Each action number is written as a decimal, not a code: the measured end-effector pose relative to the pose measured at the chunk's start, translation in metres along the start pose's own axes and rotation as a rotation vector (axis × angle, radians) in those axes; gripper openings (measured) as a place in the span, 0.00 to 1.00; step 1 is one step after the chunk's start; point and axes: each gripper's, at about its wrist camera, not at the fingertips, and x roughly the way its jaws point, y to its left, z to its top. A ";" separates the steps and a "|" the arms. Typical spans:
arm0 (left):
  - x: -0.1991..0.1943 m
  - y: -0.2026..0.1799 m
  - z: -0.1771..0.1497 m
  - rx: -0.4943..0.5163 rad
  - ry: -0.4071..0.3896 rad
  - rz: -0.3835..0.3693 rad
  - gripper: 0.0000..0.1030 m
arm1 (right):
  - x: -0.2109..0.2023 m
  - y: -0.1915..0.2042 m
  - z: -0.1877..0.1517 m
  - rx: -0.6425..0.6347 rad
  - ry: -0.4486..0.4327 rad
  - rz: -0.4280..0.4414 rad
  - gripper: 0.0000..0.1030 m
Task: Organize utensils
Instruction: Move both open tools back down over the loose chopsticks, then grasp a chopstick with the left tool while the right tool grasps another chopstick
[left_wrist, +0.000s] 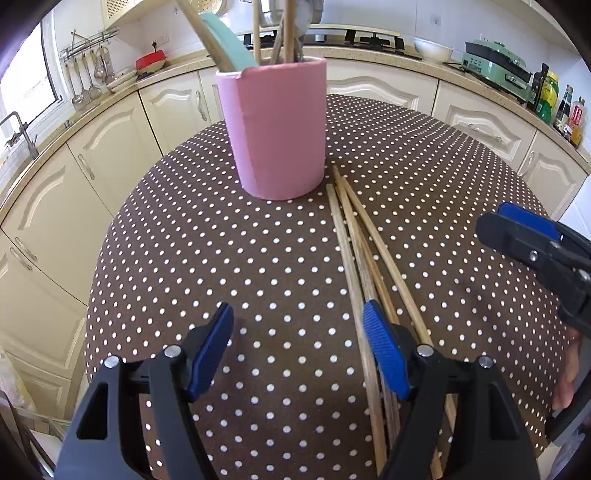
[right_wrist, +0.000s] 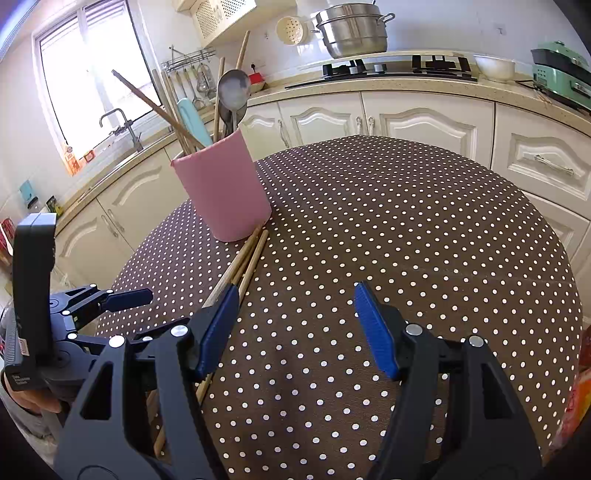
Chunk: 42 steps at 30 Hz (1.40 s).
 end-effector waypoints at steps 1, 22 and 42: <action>0.001 -0.002 0.003 0.002 0.007 -0.003 0.69 | -0.001 -0.001 -0.001 0.000 -0.001 0.000 0.63; 0.007 0.014 0.009 -0.127 0.036 -0.105 0.06 | 0.024 0.020 0.004 -0.104 0.118 -0.031 0.63; 0.013 0.056 0.015 -0.217 0.146 -0.103 0.06 | 0.093 0.065 0.031 -0.335 0.464 -0.127 0.49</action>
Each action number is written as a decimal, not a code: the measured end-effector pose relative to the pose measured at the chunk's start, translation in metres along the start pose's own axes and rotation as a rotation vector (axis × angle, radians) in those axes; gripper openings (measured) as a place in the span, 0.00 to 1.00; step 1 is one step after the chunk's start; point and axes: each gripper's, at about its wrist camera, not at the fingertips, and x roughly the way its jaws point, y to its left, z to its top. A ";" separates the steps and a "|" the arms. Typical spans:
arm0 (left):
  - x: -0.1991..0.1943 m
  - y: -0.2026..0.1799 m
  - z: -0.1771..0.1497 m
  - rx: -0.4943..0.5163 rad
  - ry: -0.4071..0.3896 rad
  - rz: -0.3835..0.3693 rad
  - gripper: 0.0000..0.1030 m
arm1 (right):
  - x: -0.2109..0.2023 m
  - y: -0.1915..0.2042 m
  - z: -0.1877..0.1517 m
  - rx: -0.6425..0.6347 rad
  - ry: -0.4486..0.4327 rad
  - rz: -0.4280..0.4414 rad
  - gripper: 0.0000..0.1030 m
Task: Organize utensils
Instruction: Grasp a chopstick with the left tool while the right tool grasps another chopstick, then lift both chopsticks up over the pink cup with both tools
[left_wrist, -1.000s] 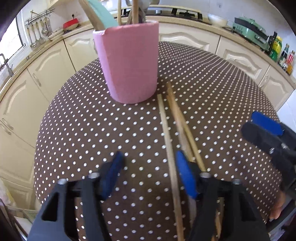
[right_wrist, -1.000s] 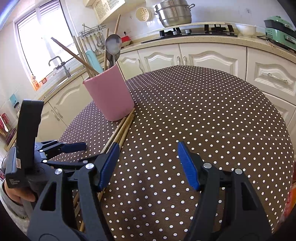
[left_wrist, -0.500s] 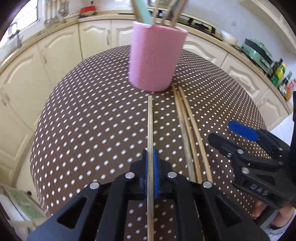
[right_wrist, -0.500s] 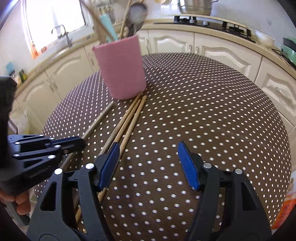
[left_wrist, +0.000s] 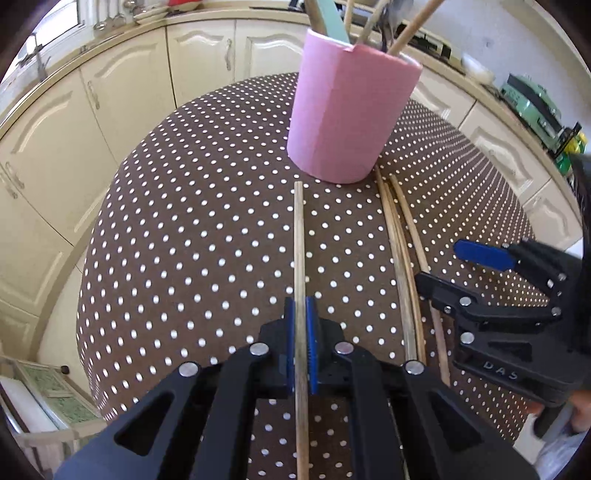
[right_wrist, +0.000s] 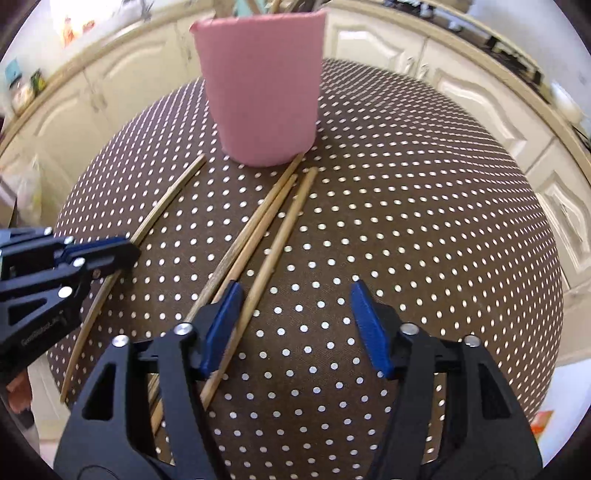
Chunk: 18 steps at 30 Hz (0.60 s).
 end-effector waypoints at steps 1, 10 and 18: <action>0.002 -0.002 0.005 0.008 0.009 0.002 0.06 | 0.000 0.000 0.005 -0.012 0.028 0.013 0.45; 0.018 -0.009 0.038 0.064 0.112 -0.004 0.07 | 0.013 -0.015 0.047 -0.039 0.234 0.070 0.15; 0.014 0.001 0.033 0.036 0.053 -0.050 0.06 | 0.011 -0.055 0.052 0.056 0.192 0.168 0.06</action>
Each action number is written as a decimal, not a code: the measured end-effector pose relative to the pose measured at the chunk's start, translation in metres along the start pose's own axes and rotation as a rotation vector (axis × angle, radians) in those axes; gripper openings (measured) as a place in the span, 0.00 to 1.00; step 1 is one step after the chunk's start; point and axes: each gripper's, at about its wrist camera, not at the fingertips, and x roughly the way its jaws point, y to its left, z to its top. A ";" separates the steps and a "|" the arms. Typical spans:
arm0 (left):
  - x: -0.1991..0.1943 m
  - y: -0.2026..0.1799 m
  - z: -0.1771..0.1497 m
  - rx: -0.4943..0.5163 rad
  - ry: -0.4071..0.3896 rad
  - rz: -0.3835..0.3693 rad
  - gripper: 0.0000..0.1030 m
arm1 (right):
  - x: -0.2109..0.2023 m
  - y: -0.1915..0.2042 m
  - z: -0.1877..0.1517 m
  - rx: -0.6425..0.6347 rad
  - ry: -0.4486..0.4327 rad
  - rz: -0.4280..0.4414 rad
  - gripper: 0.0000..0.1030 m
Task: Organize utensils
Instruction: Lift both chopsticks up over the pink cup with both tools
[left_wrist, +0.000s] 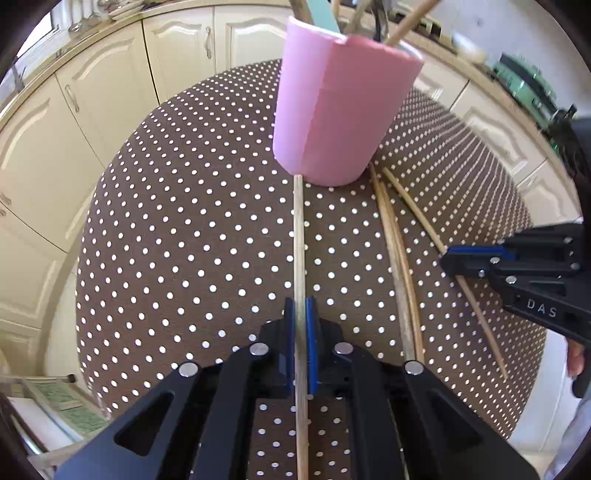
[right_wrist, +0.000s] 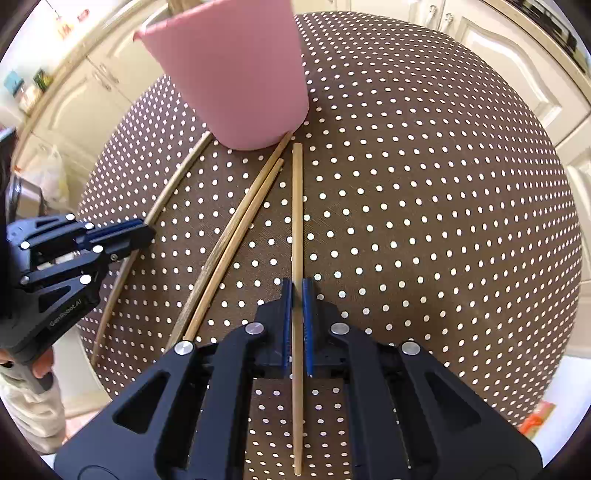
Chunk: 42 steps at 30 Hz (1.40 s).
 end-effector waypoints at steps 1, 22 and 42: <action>-0.002 0.002 -0.004 -0.009 -0.019 -0.014 0.06 | -0.001 -0.002 -0.002 0.001 -0.014 0.016 0.06; -0.118 -0.020 -0.049 0.044 -0.695 -0.003 0.06 | -0.114 -0.070 -0.069 0.065 -0.555 0.204 0.06; -0.162 -0.020 0.036 -0.047 -1.176 -0.128 0.06 | -0.151 -0.017 -0.011 0.045 -1.059 0.237 0.06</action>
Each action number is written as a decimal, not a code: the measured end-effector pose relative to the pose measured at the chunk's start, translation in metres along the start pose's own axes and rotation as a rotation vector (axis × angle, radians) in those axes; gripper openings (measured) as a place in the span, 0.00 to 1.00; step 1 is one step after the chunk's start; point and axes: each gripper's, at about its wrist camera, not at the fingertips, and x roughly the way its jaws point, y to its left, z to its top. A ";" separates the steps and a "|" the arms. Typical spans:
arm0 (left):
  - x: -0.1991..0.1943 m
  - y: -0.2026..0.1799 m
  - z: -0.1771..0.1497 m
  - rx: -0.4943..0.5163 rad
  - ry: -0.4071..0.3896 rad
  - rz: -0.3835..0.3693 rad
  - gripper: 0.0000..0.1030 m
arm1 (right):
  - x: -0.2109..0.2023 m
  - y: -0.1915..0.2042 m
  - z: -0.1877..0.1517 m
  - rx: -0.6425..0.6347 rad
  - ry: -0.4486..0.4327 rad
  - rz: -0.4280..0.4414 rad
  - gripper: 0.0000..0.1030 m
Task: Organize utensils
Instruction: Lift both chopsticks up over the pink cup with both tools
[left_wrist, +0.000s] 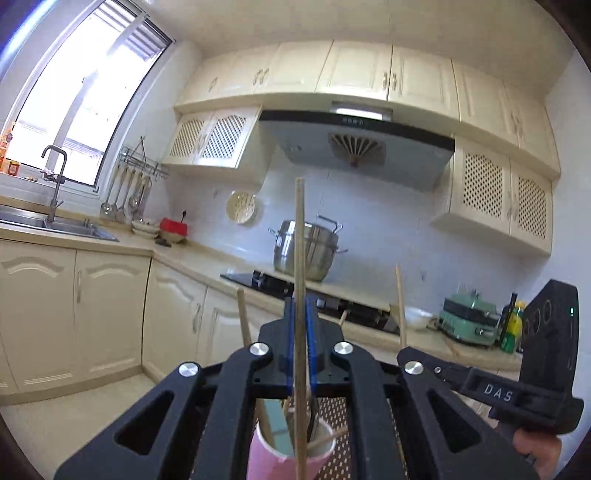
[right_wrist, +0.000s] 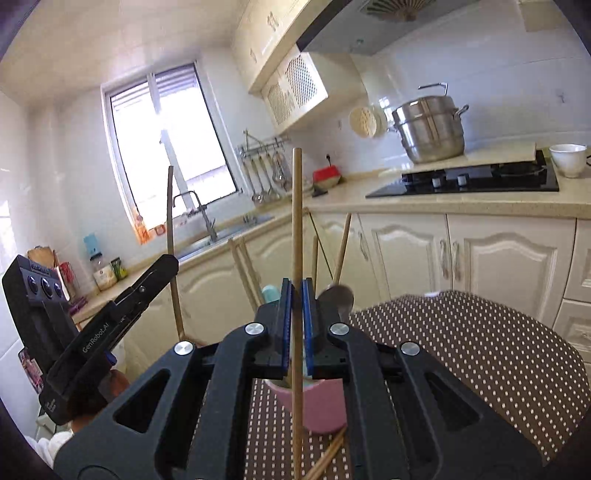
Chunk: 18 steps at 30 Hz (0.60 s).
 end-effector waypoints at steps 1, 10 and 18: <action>0.002 0.000 0.001 -0.002 -0.016 0.000 0.06 | 0.001 0.000 0.004 0.001 -0.021 -0.001 0.06; 0.042 -0.001 -0.003 -0.015 -0.087 0.029 0.06 | 0.027 -0.006 0.025 0.007 -0.132 0.020 0.06; 0.056 0.004 -0.011 -0.021 -0.122 0.061 0.06 | 0.044 -0.009 0.022 0.007 -0.163 0.030 0.06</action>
